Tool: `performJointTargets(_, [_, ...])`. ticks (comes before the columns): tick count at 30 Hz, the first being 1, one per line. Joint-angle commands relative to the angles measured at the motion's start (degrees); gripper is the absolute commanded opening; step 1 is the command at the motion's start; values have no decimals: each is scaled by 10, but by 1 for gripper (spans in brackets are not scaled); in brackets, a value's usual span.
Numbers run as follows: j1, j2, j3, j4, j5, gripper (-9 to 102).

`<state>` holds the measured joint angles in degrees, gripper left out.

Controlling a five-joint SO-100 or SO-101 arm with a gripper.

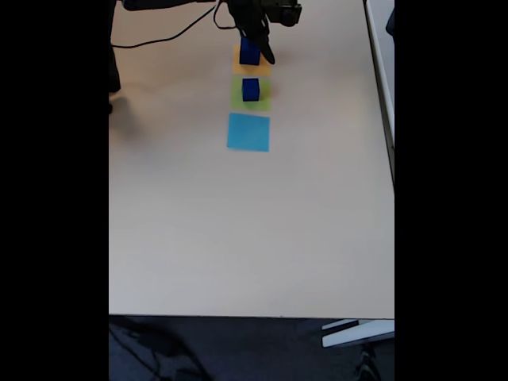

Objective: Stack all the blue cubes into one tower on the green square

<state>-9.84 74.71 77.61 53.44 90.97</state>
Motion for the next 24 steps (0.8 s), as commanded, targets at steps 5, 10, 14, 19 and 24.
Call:
performJointTargets(5, [23, 79, 60, -37, -27, 28])
performJointTargets(10, [32, 94, 120, -81, -37, 27])
performJointTargets(14, [40, 100, 167, -123, -47, 27])
performJointTargets(19, [43, 100, 203, -158, -58, 26])
performJointTargets(24, [50, 98, 221, -171, -65, 25])
